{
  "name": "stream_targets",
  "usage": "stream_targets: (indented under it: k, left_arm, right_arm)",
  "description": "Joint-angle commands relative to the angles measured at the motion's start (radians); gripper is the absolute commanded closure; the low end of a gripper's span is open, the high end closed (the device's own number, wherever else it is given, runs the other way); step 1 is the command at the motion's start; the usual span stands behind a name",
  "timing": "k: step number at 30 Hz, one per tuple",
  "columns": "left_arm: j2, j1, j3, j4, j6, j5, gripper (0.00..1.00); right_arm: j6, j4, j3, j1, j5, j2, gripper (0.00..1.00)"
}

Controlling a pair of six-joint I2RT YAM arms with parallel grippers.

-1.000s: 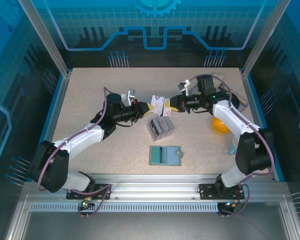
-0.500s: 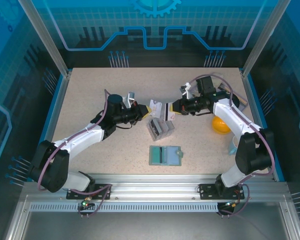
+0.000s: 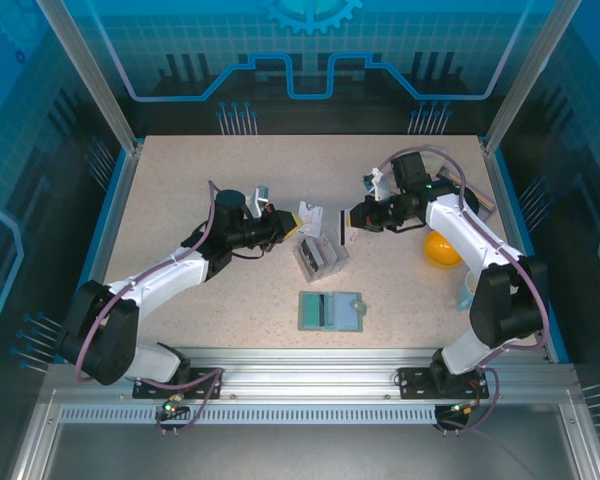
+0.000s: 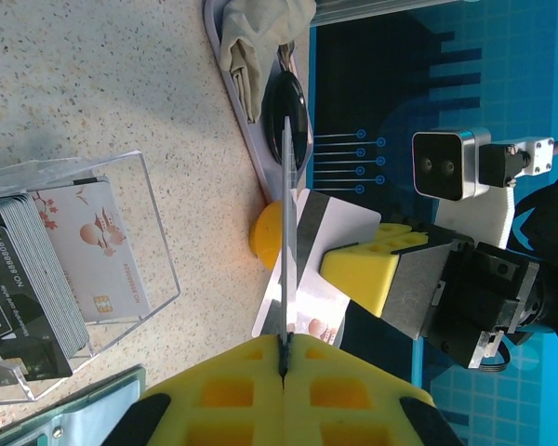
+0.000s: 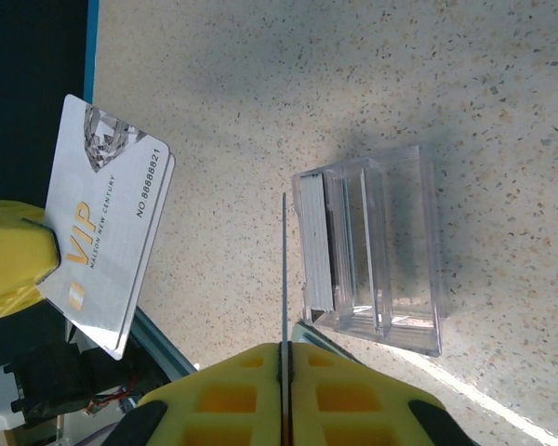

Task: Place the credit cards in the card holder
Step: Place the credit card in the storage box.

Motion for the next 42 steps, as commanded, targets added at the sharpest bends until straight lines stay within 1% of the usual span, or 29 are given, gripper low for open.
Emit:
stream_targets:
  k: [1, 4, 6, 8, 9, 12, 14, 17, 23, 24, 27, 29, 31, 36, 42]
  left_arm:
    - [-0.022, -0.004, 0.005, -0.054, 0.0, -0.025, 1.0]
    - [-0.008, -0.038, 0.086, -0.233, 0.063, -0.079, 1.0]
    - [0.017, -0.083, 0.174, -0.4, 0.113, -0.161, 1.0]
    - [0.055, -0.139, 0.27, -0.562, 0.141, -0.266, 1.0]
    - [0.077, -0.163, 0.301, -0.597, 0.143, -0.299, 1.0]
    - [0.148, -0.231, 0.399, -0.712, 0.132, -0.399, 1.0]
    - [0.209, -0.276, 0.489, -0.829, 0.139, -0.489, 1.0]
    - [0.287, -0.323, 0.603, -0.933, 0.144, -0.557, 1.0]
    - [0.395, -0.381, 0.746, -1.052, 0.128, -0.668, 1.0]
    - [0.401, -0.387, 0.755, -1.065, 0.124, -0.682, 1.0]
    - [0.403, -0.413, 0.785, -1.132, 0.103, -0.776, 1.0]
    - [0.385, -0.422, 0.777, -1.149, 0.083, -0.823, 1.0]
    - [0.383, -0.42, 0.765, -1.14, 0.077, -0.826, 1.0]
    - [0.439, -0.422, 0.805, -1.161, 0.068, -0.821, 1.0]
    - [0.493, -0.422, 0.821, -1.106, 0.074, -0.798, 1.0]
  right_arm:
    - [-0.029, -0.038, 0.032, 0.017, 0.03, 0.004, 0.92]
    - [-0.031, -0.056, 0.029, 0.017, 0.102, -0.02, 0.92]
    - [-0.034, -0.067, 0.023, 0.016, 0.17, -0.048, 0.92]
    - [-0.028, -0.073, 0.006, 0.01, 0.238, -0.082, 0.92]
    - [-0.024, -0.073, -0.004, 0.006, 0.258, -0.096, 0.92]
    - [-0.017, -0.066, -0.03, -0.009, 0.276, -0.134, 0.92]
    - [-0.022, -0.07, -0.041, -0.01, 0.283, -0.154, 0.91]
    - [-0.03, -0.077, -0.053, -0.012, 0.289, -0.175, 0.91]
    - [-0.036, -0.066, -0.093, -0.02, 0.278, -0.202, 0.91]
    - [-0.039, -0.064, -0.098, -0.022, 0.276, -0.203, 0.91]
    - [-0.046, -0.063, -0.107, -0.026, 0.265, -0.206, 0.9]
    - [-0.051, -0.062, -0.109, -0.032, 0.26, -0.201, 0.9]
    - [-0.054, -0.06, -0.108, -0.034, 0.254, -0.2, 0.9]
    - [-0.054, -0.057, -0.101, -0.037, 0.246, -0.199, 0.9]
    - [-0.06, -0.063, -0.101, -0.039, 0.239, -0.2, 0.9]
